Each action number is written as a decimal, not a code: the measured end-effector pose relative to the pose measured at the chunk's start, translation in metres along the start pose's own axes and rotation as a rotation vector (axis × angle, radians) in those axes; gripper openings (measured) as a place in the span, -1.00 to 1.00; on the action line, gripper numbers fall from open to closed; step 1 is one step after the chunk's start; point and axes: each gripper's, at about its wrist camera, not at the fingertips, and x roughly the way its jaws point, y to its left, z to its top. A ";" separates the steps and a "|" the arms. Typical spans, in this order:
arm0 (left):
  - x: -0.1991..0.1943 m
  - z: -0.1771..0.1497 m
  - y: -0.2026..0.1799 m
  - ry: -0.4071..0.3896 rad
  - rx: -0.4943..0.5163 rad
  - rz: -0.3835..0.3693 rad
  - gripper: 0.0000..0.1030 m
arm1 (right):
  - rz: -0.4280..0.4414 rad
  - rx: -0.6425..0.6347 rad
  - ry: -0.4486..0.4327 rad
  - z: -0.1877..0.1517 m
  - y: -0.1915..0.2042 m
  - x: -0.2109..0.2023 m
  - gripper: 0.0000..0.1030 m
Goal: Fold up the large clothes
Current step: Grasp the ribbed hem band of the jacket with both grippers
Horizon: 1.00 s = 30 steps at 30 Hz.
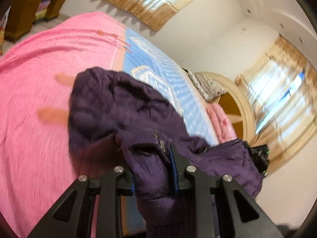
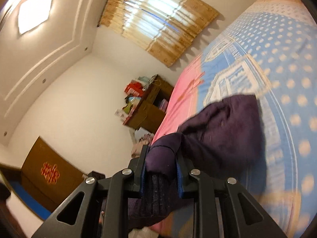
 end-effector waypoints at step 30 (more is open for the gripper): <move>0.140 0.066 -0.006 -0.048 0.441 0.510 0.62 | -0.554 -0.512 0.215 0.066 -0.043 0.237 0.58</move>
